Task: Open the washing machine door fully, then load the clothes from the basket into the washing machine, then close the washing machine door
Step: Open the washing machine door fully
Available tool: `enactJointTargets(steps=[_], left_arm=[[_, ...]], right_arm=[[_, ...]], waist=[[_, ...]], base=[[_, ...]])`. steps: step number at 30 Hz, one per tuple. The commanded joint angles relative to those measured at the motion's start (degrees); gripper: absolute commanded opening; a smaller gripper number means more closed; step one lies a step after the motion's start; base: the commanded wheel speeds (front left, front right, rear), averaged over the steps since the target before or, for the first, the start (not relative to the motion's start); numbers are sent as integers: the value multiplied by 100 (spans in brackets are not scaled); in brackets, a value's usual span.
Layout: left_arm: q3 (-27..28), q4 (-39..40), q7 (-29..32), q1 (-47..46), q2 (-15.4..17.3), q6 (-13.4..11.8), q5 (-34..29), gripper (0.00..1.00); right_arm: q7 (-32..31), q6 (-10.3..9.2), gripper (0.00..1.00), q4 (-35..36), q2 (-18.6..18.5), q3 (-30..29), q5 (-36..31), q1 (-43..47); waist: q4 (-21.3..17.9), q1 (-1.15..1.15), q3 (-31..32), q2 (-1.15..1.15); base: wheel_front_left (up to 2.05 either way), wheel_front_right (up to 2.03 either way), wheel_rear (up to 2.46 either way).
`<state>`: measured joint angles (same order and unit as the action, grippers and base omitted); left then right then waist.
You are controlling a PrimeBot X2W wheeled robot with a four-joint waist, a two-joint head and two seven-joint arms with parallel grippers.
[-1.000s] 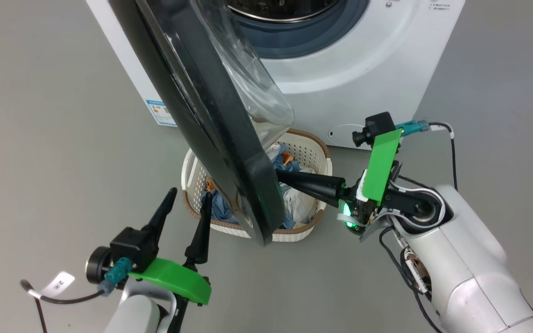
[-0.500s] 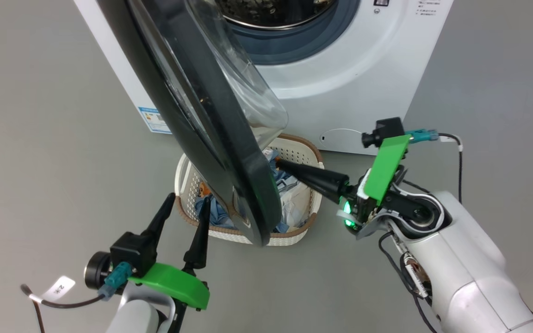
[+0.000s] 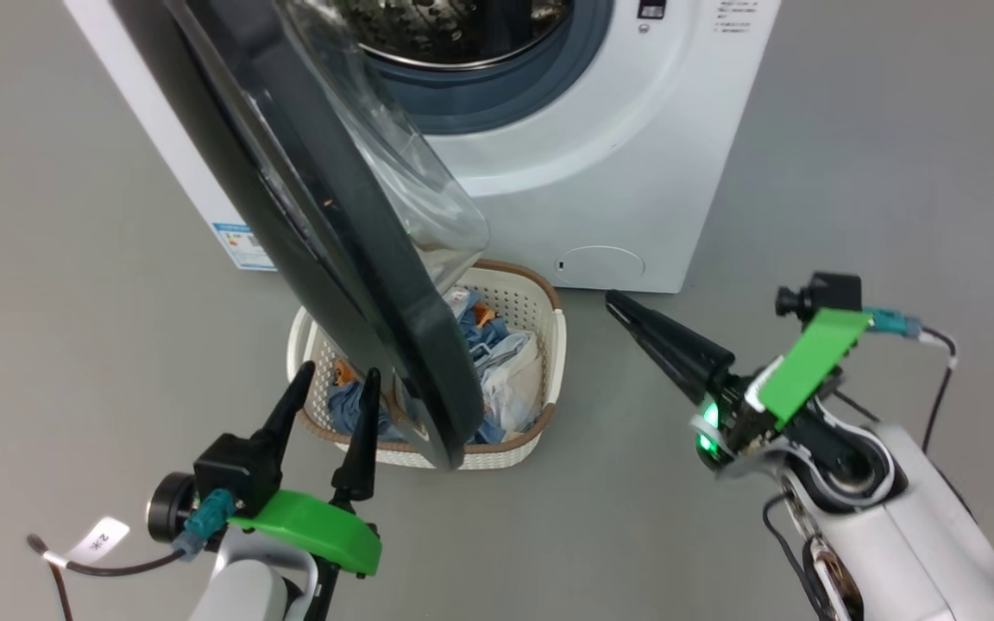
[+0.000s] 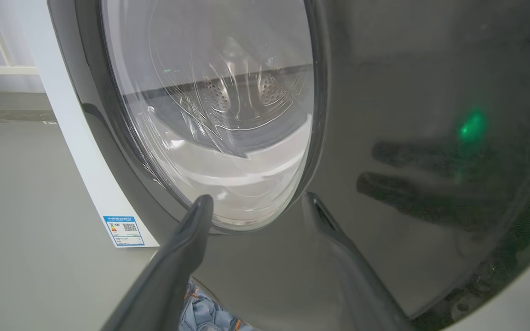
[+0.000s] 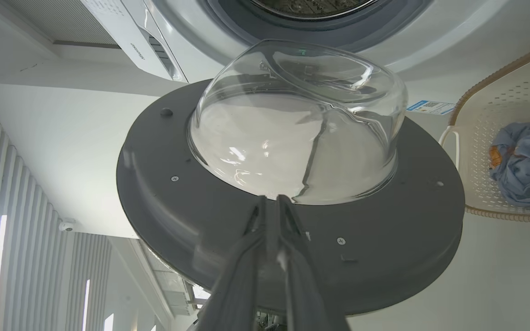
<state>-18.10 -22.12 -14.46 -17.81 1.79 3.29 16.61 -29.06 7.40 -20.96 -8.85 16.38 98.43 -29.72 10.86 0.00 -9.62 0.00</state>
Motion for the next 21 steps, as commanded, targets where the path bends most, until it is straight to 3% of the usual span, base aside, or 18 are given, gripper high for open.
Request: enactJointTargets(steps=[1, 12, 21], left_arm=[[218, 97, -54, 11, 112, 10, -77, 100], [327, 27, -54, 209, 186, 31, -125, 100], [452, -5, -54, 353, 227, 26, -40, 100]], right_arm=[[124, 9, 100, 317, 32, 39, -81, 218], [1259, 9, 100, 1150, -16, -69, -763, 1281], [3085, 9, 100, 1318, -284, -201, -2901, 2100]], waist=[[-95, 0, 65, 0], [-331, 0, 313, 0], [-452, 0, 493, 0]], base=[[0, 0, 0], [0, 0, 0], [0, 0, 0]])
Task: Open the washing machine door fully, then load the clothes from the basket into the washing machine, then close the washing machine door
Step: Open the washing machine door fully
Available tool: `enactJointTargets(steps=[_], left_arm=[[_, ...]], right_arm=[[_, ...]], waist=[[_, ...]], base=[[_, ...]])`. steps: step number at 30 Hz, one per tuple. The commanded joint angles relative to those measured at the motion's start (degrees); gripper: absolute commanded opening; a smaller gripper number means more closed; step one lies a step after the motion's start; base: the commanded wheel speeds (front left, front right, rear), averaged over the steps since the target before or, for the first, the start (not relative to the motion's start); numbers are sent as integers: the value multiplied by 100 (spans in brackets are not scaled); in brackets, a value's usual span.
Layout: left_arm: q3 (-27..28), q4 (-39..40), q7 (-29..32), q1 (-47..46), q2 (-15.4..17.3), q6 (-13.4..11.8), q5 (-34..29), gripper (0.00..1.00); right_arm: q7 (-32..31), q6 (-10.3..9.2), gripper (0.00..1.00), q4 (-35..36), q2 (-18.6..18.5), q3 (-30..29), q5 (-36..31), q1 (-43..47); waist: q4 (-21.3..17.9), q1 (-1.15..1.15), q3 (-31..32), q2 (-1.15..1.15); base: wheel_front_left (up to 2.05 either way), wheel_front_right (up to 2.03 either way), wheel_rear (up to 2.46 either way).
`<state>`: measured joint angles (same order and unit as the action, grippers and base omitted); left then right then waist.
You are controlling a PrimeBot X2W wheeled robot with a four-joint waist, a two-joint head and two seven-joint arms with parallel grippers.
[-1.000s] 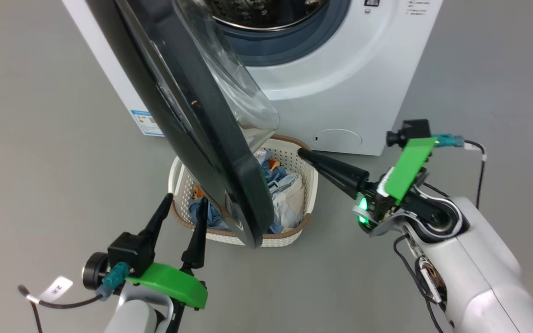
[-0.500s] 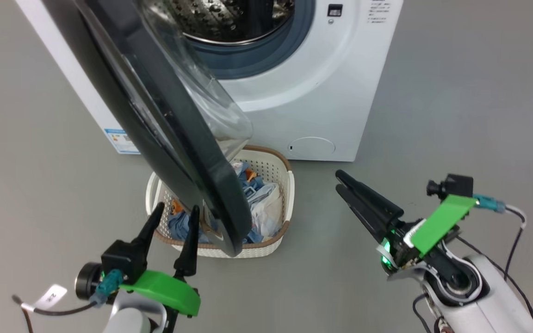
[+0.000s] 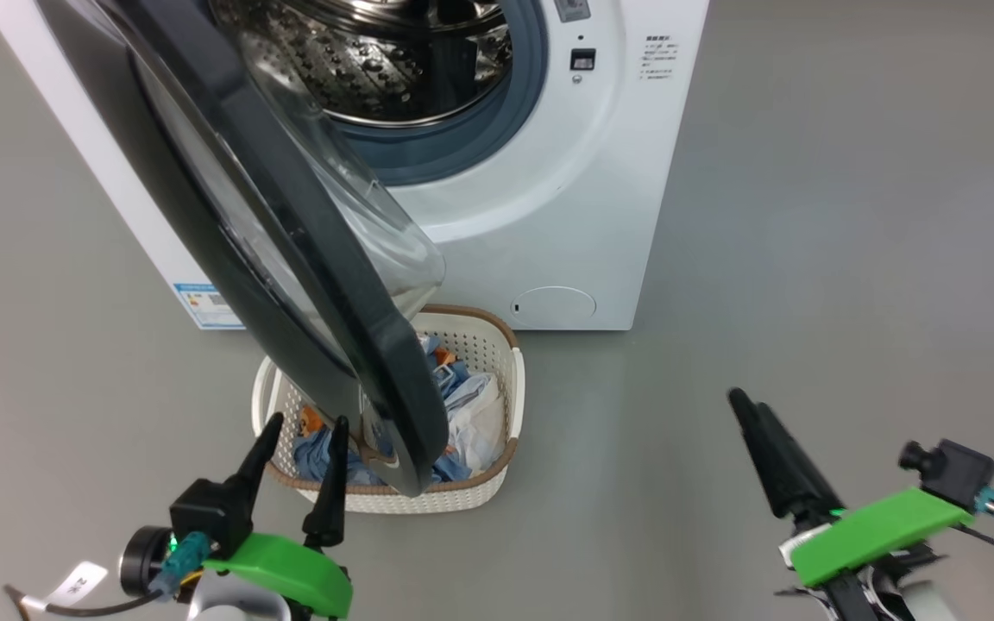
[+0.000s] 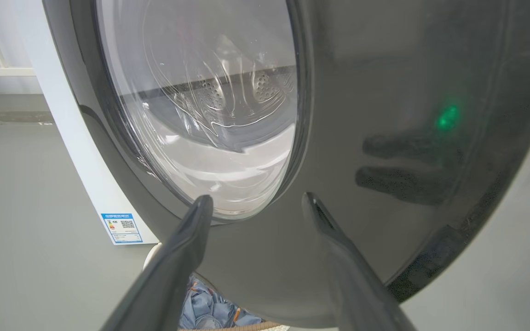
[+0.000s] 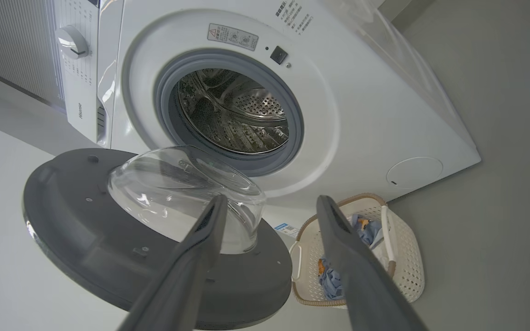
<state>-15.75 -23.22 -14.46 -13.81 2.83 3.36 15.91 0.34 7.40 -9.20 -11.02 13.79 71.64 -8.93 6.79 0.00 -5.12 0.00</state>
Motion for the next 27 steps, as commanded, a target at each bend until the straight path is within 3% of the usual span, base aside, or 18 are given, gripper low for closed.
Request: enactJointTargets(steps=[1, 7, 12, 16, 19, 27], left_arm=[[240, 107, -54, -28, 135, 14, 40, 100], [311, 151, -54, 42, 183, -27, 66, 100], [315, 189, -54, 78, 182, -43, 71, 100], [301, 216, -54, 115, 174, -53, 69, 100], [248, 221, -54, 141, 169, -49, 47, 100], [192, 181, -54, 190, 146, -77, 53, 100]], right_arm=[[325, 9, 100, 86, -124, 11, -548, 87], [1128, 9, 100, -217, -206, -665, -2575, 339], [1290, 9, 100, -100, 24, -1437, -4293, 455], [1253, 9, 100, 128, 275, -1726, -5344, 543], [1120, 9, 100, 259, 438, -1663, -5905, 580], [1046, 9, 100, 372, 637, -1533, -6293, 698]], waist=[[-67, 0, 62, 0], [-159, 0, 120, 0], [-209, 0, 136, 0], [-232, 0, 164, 0], [-244, 0, 177, 0], [-199, 0, 305, 0]], base=[[0, 0, 0], [0, 0, 0], [0, 0, 0], [0, 0, 0], [0, 0, 0], [0, 0, 0]])
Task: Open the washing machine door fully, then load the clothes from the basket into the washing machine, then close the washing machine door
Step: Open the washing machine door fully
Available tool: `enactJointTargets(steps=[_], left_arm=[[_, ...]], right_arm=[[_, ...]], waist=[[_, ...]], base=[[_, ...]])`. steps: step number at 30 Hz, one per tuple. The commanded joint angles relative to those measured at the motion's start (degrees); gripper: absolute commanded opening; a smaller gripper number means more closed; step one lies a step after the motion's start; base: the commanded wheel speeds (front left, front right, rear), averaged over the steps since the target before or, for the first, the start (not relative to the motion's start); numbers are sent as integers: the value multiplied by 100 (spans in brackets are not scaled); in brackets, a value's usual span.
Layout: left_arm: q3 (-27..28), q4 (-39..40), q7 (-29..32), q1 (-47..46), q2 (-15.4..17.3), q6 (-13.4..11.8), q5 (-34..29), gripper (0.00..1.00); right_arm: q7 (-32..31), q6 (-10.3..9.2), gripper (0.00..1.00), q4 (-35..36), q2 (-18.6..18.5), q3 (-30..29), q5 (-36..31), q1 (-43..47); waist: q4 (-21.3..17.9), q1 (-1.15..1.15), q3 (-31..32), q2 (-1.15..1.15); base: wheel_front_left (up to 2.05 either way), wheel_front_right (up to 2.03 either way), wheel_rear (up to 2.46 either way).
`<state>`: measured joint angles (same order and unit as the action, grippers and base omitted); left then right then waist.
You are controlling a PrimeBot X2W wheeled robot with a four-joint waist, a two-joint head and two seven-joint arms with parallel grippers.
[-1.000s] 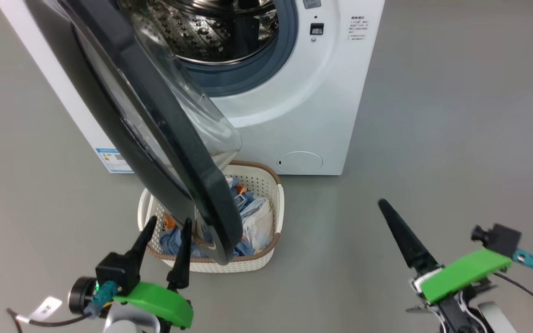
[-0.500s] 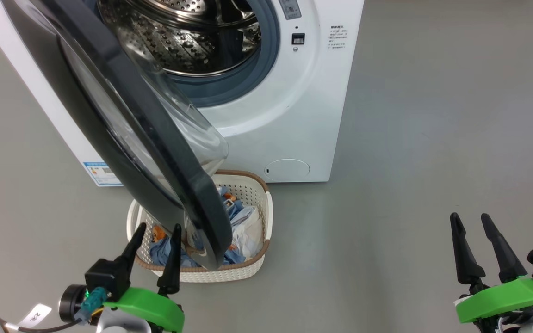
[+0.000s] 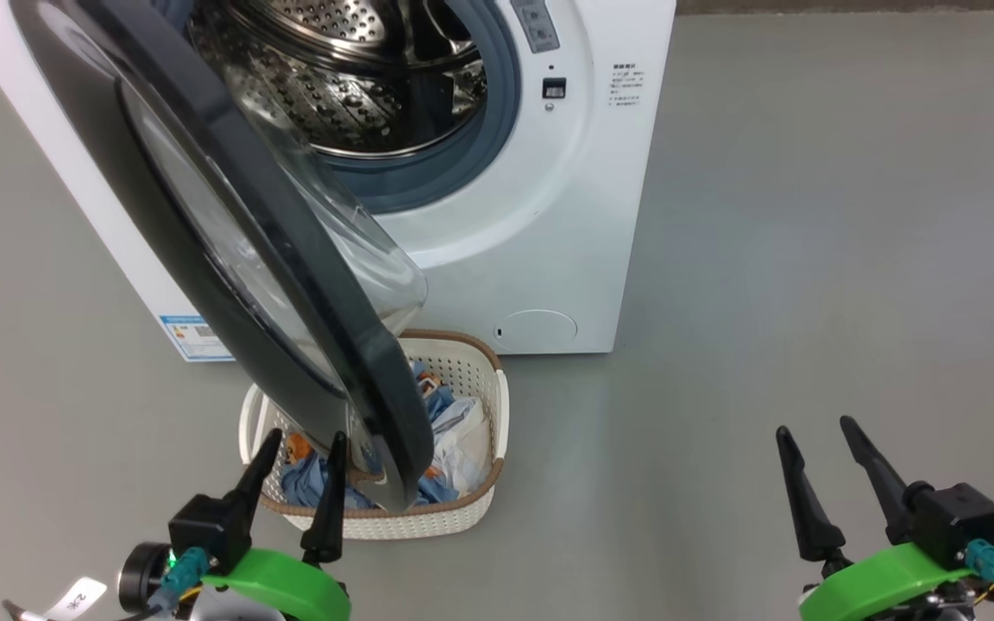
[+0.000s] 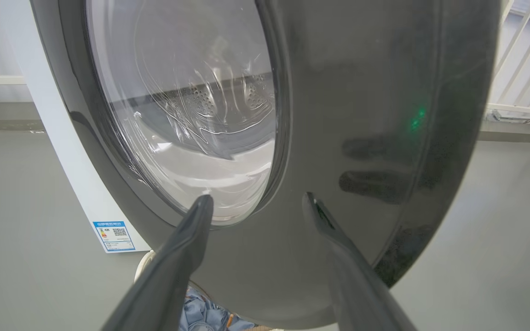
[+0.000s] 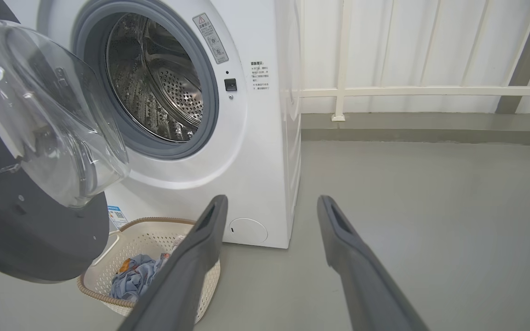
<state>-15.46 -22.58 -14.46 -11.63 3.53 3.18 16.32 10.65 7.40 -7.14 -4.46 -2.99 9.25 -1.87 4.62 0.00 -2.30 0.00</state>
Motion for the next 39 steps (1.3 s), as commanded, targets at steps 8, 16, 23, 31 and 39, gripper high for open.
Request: enactJointTargets(steps=[8, 16, 23, 31, 39], left_arm=[[131, 85, -54, 101, 53, -94, 37, 100], [146, 100, -54, 165, 49, -111, 60, 100], [167, 115, -54, 180, 45, -127, 76, 100], [190, 133, -54, 171, 45, -146, 76, 100], [220, 145, -54, 145, 47, -155, 74, 32]], right_arm=[[-66, 9, 100, 432, 117, 111, -270, 309], [-169, 9, 100, 646, 150, 83, -326, 440], [-207, 9, 100, 660, 156, 39, -290, 481], [-197, 9, 100, 636, 157, 5, -215, 473], [-188, 9, 100, 601, 157, -3, -222, 435]], waist=[[88, 0, 185, 0], [93, 0, 257, 0], [89, 0, 273, 0], [78, 0, 233, 0], [66, 0, 186, 0]], base=[[0, 0, 0], [0, 0, 0], [0, 0, 0], [0, 0, 0], [0, 0, 0]])
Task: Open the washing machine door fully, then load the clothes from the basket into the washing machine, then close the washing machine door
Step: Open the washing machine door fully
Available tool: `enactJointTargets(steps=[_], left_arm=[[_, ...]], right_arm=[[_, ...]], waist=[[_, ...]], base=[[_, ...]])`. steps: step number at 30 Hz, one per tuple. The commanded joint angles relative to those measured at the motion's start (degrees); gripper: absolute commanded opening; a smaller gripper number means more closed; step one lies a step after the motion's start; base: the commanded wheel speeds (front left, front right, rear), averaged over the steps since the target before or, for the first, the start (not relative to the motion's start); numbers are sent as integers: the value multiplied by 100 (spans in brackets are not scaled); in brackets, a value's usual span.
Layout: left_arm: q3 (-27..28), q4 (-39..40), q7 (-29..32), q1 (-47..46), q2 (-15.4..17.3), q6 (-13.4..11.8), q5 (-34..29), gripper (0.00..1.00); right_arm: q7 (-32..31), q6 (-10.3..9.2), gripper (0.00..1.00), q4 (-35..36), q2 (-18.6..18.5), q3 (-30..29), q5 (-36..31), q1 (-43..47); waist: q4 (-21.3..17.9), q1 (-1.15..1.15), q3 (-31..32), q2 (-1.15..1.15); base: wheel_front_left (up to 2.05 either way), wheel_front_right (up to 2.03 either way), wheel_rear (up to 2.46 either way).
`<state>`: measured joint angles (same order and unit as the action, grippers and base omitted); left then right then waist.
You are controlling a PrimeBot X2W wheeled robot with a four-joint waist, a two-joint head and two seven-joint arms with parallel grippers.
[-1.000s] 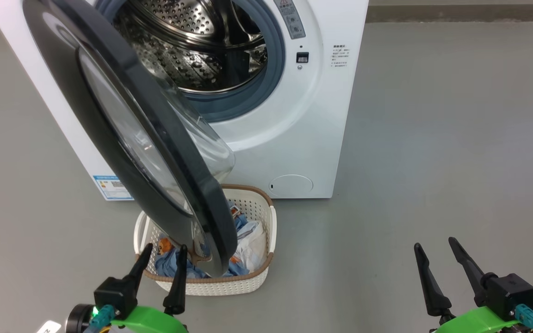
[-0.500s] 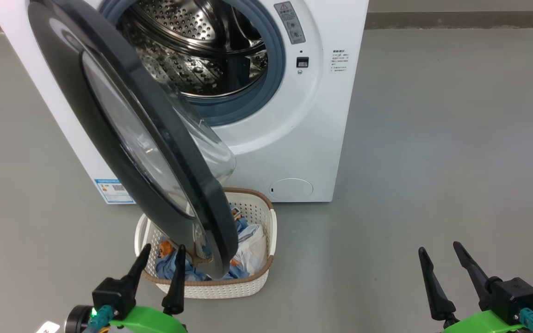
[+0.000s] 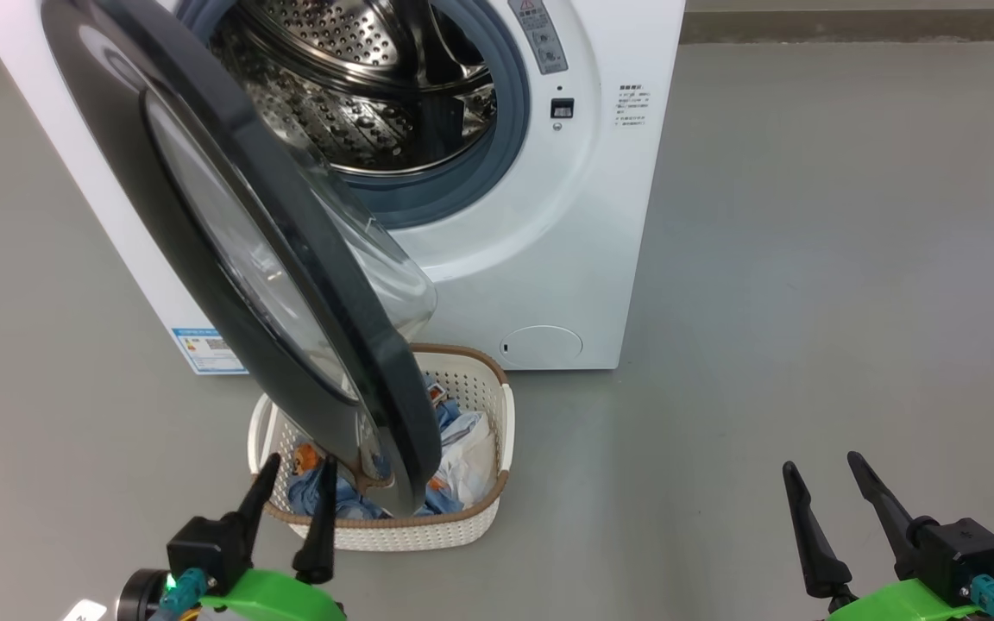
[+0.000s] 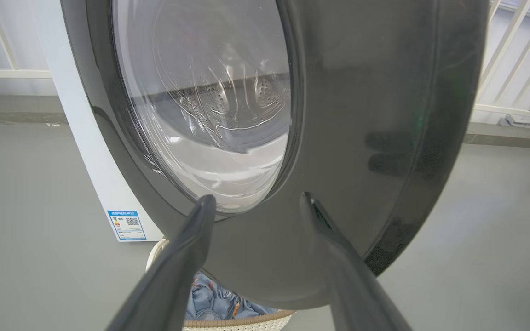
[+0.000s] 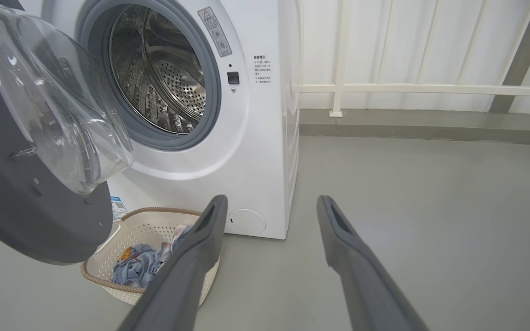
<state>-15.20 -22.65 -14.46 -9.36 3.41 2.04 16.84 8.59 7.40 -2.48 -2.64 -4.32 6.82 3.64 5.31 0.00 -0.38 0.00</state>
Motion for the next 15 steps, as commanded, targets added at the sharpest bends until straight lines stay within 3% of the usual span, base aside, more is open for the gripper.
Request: enactJointTargets(steps=[1, 15], left_arm=[[194, 155, -54, -88, 60, -32, 23, 0], [400, 368, -54, -327, 71, 6, 100, 0]], right_arm=[[22, 9, 100, 133, -24, 127, 16, -121], [26, 9, 100, 110, -24, 143, 24, -266]], waist=[[-5, 0, -15, 0], [-28, 0, -210, 0]], base=[[0, 0, 0], [0, 0, 0]])
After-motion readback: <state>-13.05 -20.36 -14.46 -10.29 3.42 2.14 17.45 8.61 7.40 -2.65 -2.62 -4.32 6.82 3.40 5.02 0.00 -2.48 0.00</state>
